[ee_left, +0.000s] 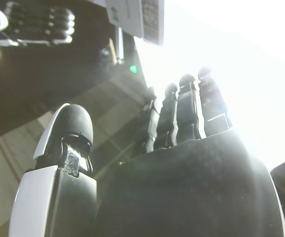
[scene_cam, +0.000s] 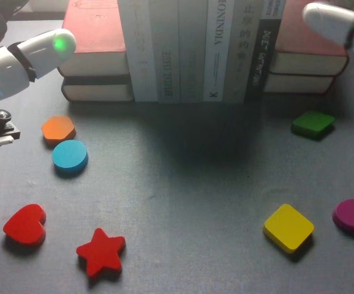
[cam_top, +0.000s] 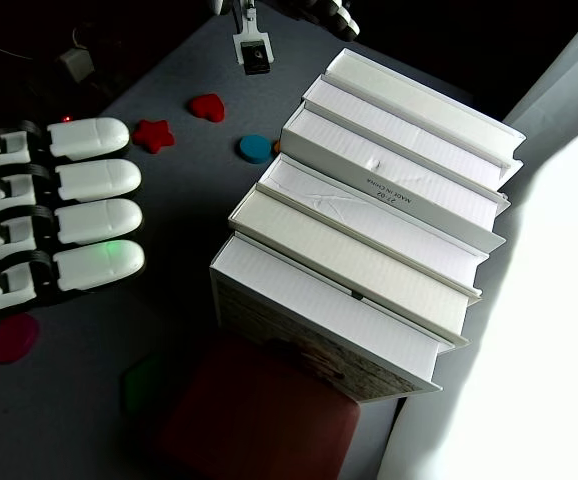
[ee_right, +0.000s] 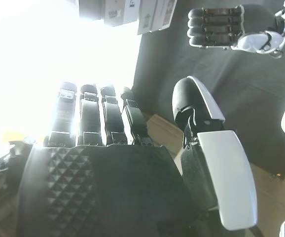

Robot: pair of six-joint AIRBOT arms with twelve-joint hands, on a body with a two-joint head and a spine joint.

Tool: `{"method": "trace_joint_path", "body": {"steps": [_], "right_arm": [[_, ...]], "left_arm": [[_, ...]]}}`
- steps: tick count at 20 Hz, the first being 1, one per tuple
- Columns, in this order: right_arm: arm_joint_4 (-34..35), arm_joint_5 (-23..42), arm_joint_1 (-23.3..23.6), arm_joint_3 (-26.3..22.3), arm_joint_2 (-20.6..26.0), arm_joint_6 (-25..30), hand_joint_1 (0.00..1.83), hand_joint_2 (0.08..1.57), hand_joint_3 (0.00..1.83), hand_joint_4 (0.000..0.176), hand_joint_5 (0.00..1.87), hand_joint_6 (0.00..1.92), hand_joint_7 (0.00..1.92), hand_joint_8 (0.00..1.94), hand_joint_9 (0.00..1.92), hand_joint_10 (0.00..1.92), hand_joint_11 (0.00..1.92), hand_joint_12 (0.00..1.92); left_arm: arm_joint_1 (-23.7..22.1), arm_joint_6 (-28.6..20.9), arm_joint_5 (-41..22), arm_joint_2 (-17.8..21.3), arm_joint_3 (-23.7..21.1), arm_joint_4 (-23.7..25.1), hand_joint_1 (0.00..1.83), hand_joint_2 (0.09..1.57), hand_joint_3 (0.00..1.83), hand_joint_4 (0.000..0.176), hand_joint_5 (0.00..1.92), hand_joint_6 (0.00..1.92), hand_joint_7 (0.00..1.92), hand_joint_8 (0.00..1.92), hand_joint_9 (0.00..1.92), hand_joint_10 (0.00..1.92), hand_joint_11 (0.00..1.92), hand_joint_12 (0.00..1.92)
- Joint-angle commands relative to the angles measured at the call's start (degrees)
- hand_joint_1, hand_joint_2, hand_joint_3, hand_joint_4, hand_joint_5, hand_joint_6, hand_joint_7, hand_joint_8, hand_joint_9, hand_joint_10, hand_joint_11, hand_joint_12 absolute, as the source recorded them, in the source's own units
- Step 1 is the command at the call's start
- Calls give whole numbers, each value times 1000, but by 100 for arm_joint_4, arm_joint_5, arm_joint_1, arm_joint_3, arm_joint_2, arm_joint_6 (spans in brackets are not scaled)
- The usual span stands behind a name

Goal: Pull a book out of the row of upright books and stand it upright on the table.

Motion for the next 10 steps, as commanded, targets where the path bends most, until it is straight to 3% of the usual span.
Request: {"method": "trace_joint_path", "body": {"steps": [1, 3, 4, 5, 7, 8, 10], "right_arm": [[62, 429, 159, 45, -39, -19, 270, 1377, 2, 0, 42, 15, 0, 0, 0, 0, 0, 0], [-131, 18, 530, 195, -222, -54, 210, 1385, 5, 0, 67, 23, 0, 0, 0, 0, 0, 0], [-188, -113, 673, 247, -299, -71, 193, 1390, 6, 8, 87, 30, 0, 0, 0, 0, 0, 0], [-220, -273, 842, 323, -404, -119, 188, 1393, 7, 0, 105, 36, 0, 0, 0, 0, 0, 0], [-245, -447, 1001, 430, -529, -184, 168, 1392, 4, 1, 116, 34, 0, 0, 0, 0, 0, 0], [-254, -533, 1071, 462, -569, -210, 140, 1390, 3, 8, 124, 35, 0, 0, 0, 0, 0, 0], [-305, -819, 1231, 524, -671, -345, 98, 1379, 0, 13, 141, 39, 0, 0, 0, 0, 0, 0]], "left_arm": [[-27, -35, -643, -26, 31, -147, 294, 1387, 0, 26, 77, 1, 0, 0, 0, 0, 0, 0], [-29, -48, -629, -32, 41, -130, 290, 1387, 0, 33, 66, 0, 0, 0, 0, 0, 0, 0], [-28, -49, -629, -33, 42, -130, 280, 1387, 0, 38, 62, 0, 0, 0, 0, 0, 0, 0], [-28, -53, -629, -34, 46, -126, 248, 1391, 2, 41, 49, 1, 0, 0, 0, 0, 0, 0], [-30, -72, -610, -49, 60, -83, 239, 1392, 2, 36, 52, 4, 0, 0, 0, 0, 0, 0], [-37, -73, -602, -56, 65, -68, 239, 1392, 2, 50, 53, 4, 0, 0, 0, 0, 0, 0], [-43, -73, -595, -69, 76, -65, 239, 1389, 1, 57, 61, 7, 0, 0, 0, 0, 0, 0]]}}
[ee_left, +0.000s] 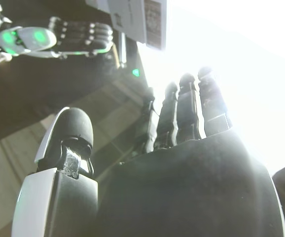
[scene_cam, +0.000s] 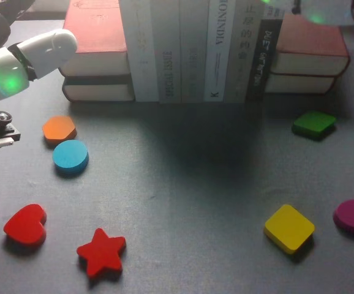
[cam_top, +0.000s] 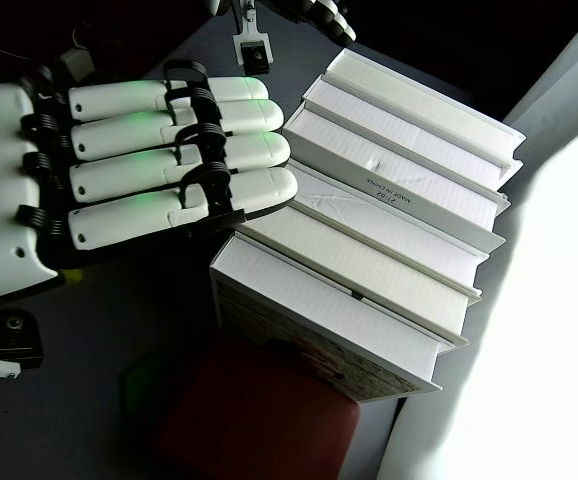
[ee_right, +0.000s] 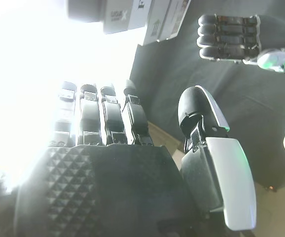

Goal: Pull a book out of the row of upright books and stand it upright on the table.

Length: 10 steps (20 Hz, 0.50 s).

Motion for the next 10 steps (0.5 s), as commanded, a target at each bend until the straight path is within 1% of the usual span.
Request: {"method": "trace_joint_path", "body": {"steps": [1, 2, 4, 5, 6, 7, 8, 9, 10], "right_arm": [[110, 453, 151, 28, -46, -84, 120, 1365, 0, 0, 171, 48, 0, 0, 0, 0, 0, 0], [110, 314, 212, 51, -90, -174, 136, 1362, 0, 0, 190, 52, 0, 0, 0, 0, 0, 0], [110, 78, 298, 99, -164, -295, 109, 1363, 0, 0, 241, 65, 0, 0, 0, 0, 0, 0], [105, 6, 312, 127, -196, -302, 106, 1364, 0, 0, 269, 75, 0, 0, 0, 0, 0, 0], [80, -61, 329, 150, -227, -302, 107, 1376, 3, 0, 301, 87, 0, 0, 0, 0, 0, 0], [42, -123, 347, 167, -255, -302, 105, 1383, 6, 0, 342, 103, 0, 0, 0, 0, 0, 0], [-9, -181, 362, 182, -289, -302, 102, 1386, 7, 0, 386, 122, 0, 0, 0, 0, 0, 0], [-35, -220, 369, 186, -306, -302, 99, 1387, 7, 0, 410, 131, 0, 0, 0, 0, 0, 0], [-60, -255, 370, 187, -315, -302, 72, 1394, 8, 0, 447, 144, 0, 0, 0, 0, 0, 0]], "left_arm": [[-40, -53, -681, -38, 28, -135, 240, 1391, 1, 58, 61, 7, 0, 0, 0, 0, 0, 0], [-40, -57, -680, -44, 32, -133, 240, 1391, 1, 58, 61, 6, 0, 0, 0, 0, 0, 0], [-42, -66, -682, -53, 36, -133, 272, 1385, 0, 72, 72, 8, 0, 0, 0, 0, 0, 0], [-43, -67, -684, -58, 40, -133, 272, 1385, 0, 73, 74, 8, 0, 0, 0, 0, 0, 0], [-50, -68, -670, -62, 49, -133, 273, 1388, 0, 70, 86, 13, 0, 0, 0, 0, 0, 0], [-52, -72, -657, -63, 58, -133, 288, 1392, 1, 60, 95, 12, 0, 0, 0, 0, 0, 0], [-51, -75, -655, -64, 61, -134, 288, 1392, 0, 65, 99, 12, 0, 0, 0, 0, 0, 0], [-54, -76, -658, -65, 61, -134, 288, 1392, 1, 65, 102, 13, 0, 0, 0, 0, 0, 0], [-60, -76, -659, -67, 61, -134, 287, 1394, 1, 59, 113, 16, 0, 0, 0, 0, 0, 0]]}}
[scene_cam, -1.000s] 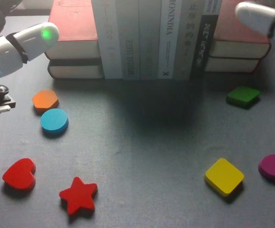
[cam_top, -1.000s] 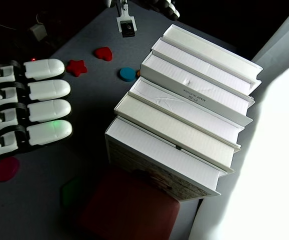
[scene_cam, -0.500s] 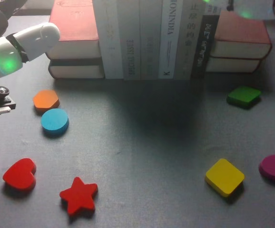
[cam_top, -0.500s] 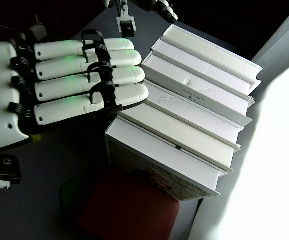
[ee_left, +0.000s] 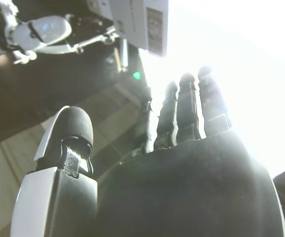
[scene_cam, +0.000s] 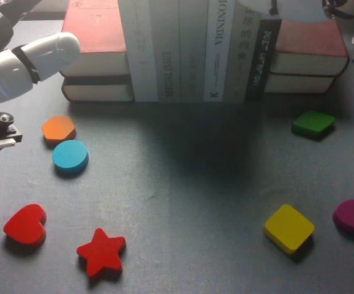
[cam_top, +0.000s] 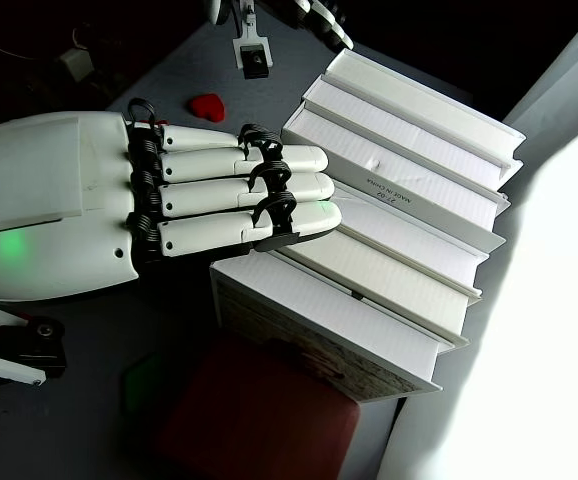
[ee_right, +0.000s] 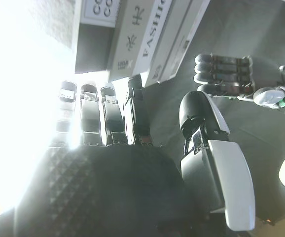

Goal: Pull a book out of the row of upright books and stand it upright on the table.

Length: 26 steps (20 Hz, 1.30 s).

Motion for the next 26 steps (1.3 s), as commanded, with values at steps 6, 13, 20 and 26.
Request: {"method": "trace_joint_path", "body": {"steps": [6, 13, 20, 26], "right_arm": [[14, 741, 72, -230, 4, -3, 50, 1387, 0, 0, 542, 764, 120, 12, 0, 0, 0, 0], [-159, 1360, -274, -750, 427, -2, 36, 1404, 0, 0, 616, 724, 165, 10, 0, 0, 0, 0], [-464, 2291, -1049, -1152, 788, 537, 141, 1420, 0, 0, 697, 620, 165, 4, 0, 0, 0, 0], [-627, 2858, -1570, -1349, 918, 912, 2, 1435, 0, 0, 733, 432, 195, 3, 0, 0, 0, 0]], "left_arm": [[-23, -64, -736, -33, 18, -190, 259, 1391, 0, 76, 125, 5, 0, 0, 0, 0, 0, 0], [46, -64, -813, -31, -8, -276, 206, 1389, 1, 71, 121, 0, 0, 0, 0, 0, 0, 0], [93, -64, -880, -22, -30, -341, 240, 1396, 1, 46, 137, 4, 0, 0, 0, 0, 0, 0], [140, -63, -930, -15, -44, -399, 278, 1400, 0, 43, 140, 1, 0, 0, 0, 0, 0, 0]]}}
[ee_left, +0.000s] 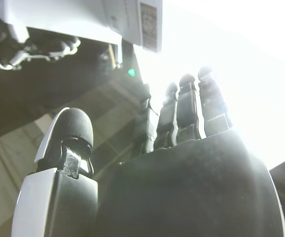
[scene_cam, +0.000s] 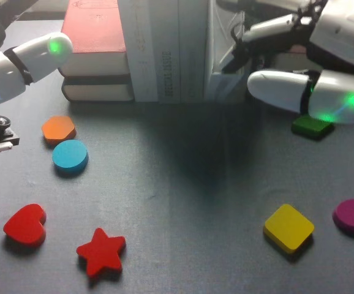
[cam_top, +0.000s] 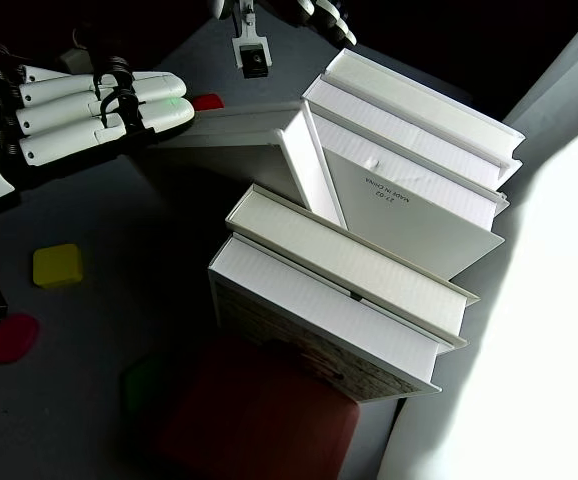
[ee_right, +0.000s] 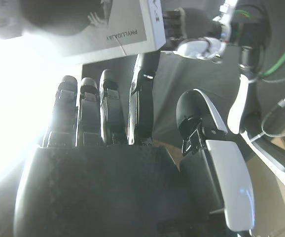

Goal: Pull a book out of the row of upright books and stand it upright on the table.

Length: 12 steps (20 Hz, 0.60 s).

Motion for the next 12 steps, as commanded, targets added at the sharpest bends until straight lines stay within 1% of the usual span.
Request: {"method": "trace_joint_path", "body": {"steps": [1, 3, 4, 5, 6, 7, 8, 9, 10, 11, 12], "right_arm": [[172, 686, 38, -17, 26, 69, 0, 1418, 0, 0, 732, 375, 192, 1, 0, 0, 0, 0], [153, 687, 42, 0, 30, 80, 0, 1385, 0, 0, 733, 303, 185, 1, 0, 0, 0, 0], [157, 697, 64, 20, 30, 81, 0, 1395, 5, 0, 595, 232, 160, 0, 0, 0, 0, 0], [161, 704, 83, 30, 30, 82, 46, 1417, 11, 0, 344, 118, 92, 0, 0, 0, 0, 0], [162, 716, 109, 40, 30, 82, 75, 1425, 11, 0, 193, 48, 51, 0, 0, 0, 0, 0], [138, 716, 147, 47, 32, 80, 124, 1414, 3, 10, 38, 9, 9, 0, 0, 0, 0, 0], [109, 716, 239, 47, 83, 80, 276, 1397, 0, 48, 7, 1, 1, 0, 0, 0, 0, 0], [73, 713, 298, 47, 121, 81, 398, 1404, 0, 72, 1, 0, 0, 0, 0, 0, 0, 0], [21, 682, 367, 48, 169, 83, 503, 1387, 0, 108, 0, 0, 0, 0, 0, 0, 0, 0], [-112, 588, 477, 49, 241, 106, 582, 1373, 0, 103, 0, 0, 0, 0, 0, 0, 0, 0], [-236, 477, 552, 56, 273, 132, 702, 1350, 0, 97, 0, 0, 0, 0, 0, 0, 0, 0]], "left_arm": [[-39, -43, -701, -15, -11, -176, 278, 1402, 1, 41, 135, 0, 0, 0, 0, 0, 0, 0], [-39, -43, -694, -12, -7, -177, 286, 1401, 0, 45, 139, 2, 0, 0, 0, 0, 1, 0], [-39, -42, -696, -13, -7, -176, 283, 1403, 1, 44, 136, 1, 0, 0, 0, 0, 7, 3], [-39, -42, -700, -14, -7, -176, 264, 1399, 0, 47, 138, 1, 0, 0, 0, 0, 17, 9], [-39, -42, -700, -14, -7, -177, 244, 1397, 0, 52, 137, 0, 0, 0, 0, 0, 3, 1], [-34, -43, -699, -17, -7, -182, 273, 1389, 0, 55, 138, 0, 0, 0, 0, 0, 10, 5], [-30, -43, -696, -19, -5, -186, 304, 1379, 0, 59, 137, 0, 0, 0, 0, 0, 18, 10], [-28, -43, -696, -20, -3, -190, 319, 1374, 0, 60, 138, 1, 0, 0, 0, 0, 3, 2], [-28, -42, -696, -21, -2, -193, 324, 1375, 0, 53, 141, 1, 0, 0, 0, 0, 0, 0], [-27, -42, -689, -22, 0, -194, 317, 1377, 0, 48, 140, 1, 0, 0, 0, 0, 0, 0], [-27, -42, -676, -22, 2, -194, 326, 1379, 0, 48, 141, 1, 0, 0, 0, 0, 0, 0]]}}
